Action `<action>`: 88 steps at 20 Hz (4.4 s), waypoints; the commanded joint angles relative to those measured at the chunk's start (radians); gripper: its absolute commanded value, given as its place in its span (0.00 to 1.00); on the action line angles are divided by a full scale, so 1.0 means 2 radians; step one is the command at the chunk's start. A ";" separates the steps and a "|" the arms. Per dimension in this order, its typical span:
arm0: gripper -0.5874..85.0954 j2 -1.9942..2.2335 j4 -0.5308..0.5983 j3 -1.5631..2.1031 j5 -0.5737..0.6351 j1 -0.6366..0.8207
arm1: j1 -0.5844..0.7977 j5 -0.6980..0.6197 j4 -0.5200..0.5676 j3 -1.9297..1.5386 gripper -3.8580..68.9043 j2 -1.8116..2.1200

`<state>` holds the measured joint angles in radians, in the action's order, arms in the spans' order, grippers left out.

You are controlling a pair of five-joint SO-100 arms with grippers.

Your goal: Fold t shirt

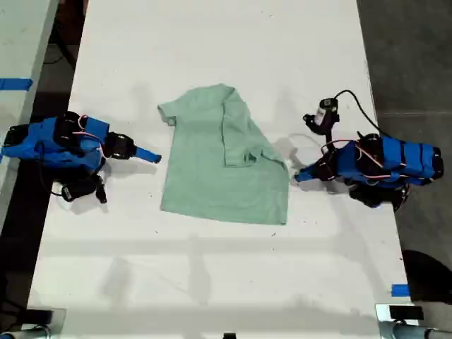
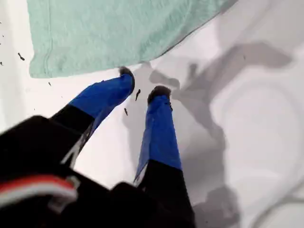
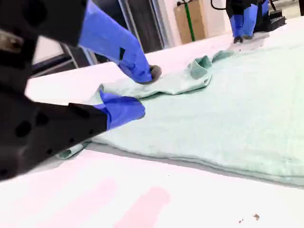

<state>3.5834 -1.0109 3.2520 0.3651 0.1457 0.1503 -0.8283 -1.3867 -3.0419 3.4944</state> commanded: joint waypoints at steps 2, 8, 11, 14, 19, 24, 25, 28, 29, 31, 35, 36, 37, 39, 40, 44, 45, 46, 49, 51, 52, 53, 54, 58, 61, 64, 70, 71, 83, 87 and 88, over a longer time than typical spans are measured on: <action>0.01 0.006 0.002 0.019 -0.318 -0.091 | -0.005 -0.008 0.003 -0.022 0.18 0.005; 0.00 0.006 0.031 0.019 -0.298 -0.091 | -0.005 -0.008 0.003 -0.022 0.18 0.005; 0.00 -0.009 0.023 -0.057 -0.235 -0.020 | -0.005 -0.008 0.003 -0.022 0.18 0.005; 0.00 -0.197 -0.099 -0.273 -0.156 0.092 | -0.005 -0.008 0.003 -0.022 0.18 0.005; 0.17 -0.578 -0.206 -0.602 0.103 0.349 | -0.005 -0.008 0.003 -0.022 0.18 0.005; 0.25 -0.845 -0.115 -0.697 0.211 0.465 | -0.005 -0.008 0.003 -0.022 0.18 0.005; 0.25 -0.890 -0.099 -0.709 0.222 0.472 | -0.005 -0.008 0.003 -0.022 0.18 0.005; 0.24 -1.030 -0.076 -0.766 0.228 0.467 | -0.005 -0.008 0.003 -0.022 0.18 0.005; 0.24 -1.064 -0.066 -0.783 0.229 0.457 | -0.005 -0.008 0.003 -0.022 0.18 0.005; 0.23 -1.111 -0.061 -0.819 0.220 0.420 | -0.005 -0.008 0.003 -0.022 0.18 0.005; 0.00 -1.228 -0.097 -0.888 0.189 0.380 | -0.005 -0.008 0.003 -0.022 0.18 0.005; 0.00 -1.255 -0.110 -0.900 0.179 0.380 | -0.005 -0.008 0.003 -0.022 0.18 0.005; 0.00 -1.266 -0.117 -0.902 0.170 0.383 | -0.005 -0.008 0.003 -0.022 0.18 0.005; 0.00 -1.246 -0.144 -0.904 0.150 0.388 | -0.005 -0.008 0.003 -0.022 0.18 0.005; 0.00 -1.216 -0.159 -0.909 0.143 0.389 | -0.005 -0.008 0.003 -0.022 0.18 0.005; 0.00 -1.130 -0.257 -1.026 0.126 0.363 | -0.005 -0.008 0.003 -0.022 0.18 0.005; 0.00 -1.118 -0.273 -1.065 0.123 0.353 | -0.005 -0.008 0.003 -0.022 0.18 0.005; 0.00 -1.104 -0.280 -1.087 0.120 0.343 | -0.005 -0.008 0.003 -0.022 0.18 0.005; 0.00 -1.072 -0.279 -1.114 0.118 0.314 | -0.005 -0.008 0.003 -0.022 0.18 0.005; 0.00 -1.060 -0.268 -1.130 0.120 0.284 | -0.005 -0.008 0.003 -0.022 0.18 0.005; 0.00 -1.054 -0.255 -1.137 0.119 0.264 | -0.005 -0.008 0.003 -0.022 0.18 0.005; 0.00 -1.045 -0.239 -1.137 0.117 0.243 | -0.005 -0.008 0.003 -0.022 0.18 0.005; 0.00 -1.042 -0.220 -1.137 0.115 0.218 | -0.005 -0.008 0.003 -0.022 0.18 0.005; 0.00 -1.133 -0.126 -1.136 0.090 0.106 | -0.005 -0.008 0.003 -0.022 0.18 0.005; 0.24 -1.241 -0.098 -1.136 0.071 0.100 | -0.005 -0.008 0.003 -0.022 0.18 0.005; 0.27 -1.211 -0.125 -1.134 0.085 0.130 | -0.005 -0.008 0.003 -0.022 0.18 0.005; 0.00 -0.838 -0.210 -1.103 0.084 0.182 | -0.005 -0.008 0.003 -0.022 0.18 0.005; 0.00 -0.781 -0.215 -1.085 0.077 0.175 | -0.005 -0.008 0.003 -0.022 0.18 0.005; 0.07 -0.010 0.074 0.020 -0.206 0.045 | -0.004 -0.009 0.003 -0.022 0.18 0.005; 0.00 -0.003 0.000 0.020 -0.204 0.053 | -0.004 -0.009 0.003 -0.022 0.16 0.005; 0.02 0.003 0.002 0.020 -0.207 0.024 | -0.004 -0.009 0.003 -0.022 0.16 0.005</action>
<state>3.5665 -1.0032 3.2520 -0.0353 0.2562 0.1503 -0.8299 -1.3867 -3.0419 3.4944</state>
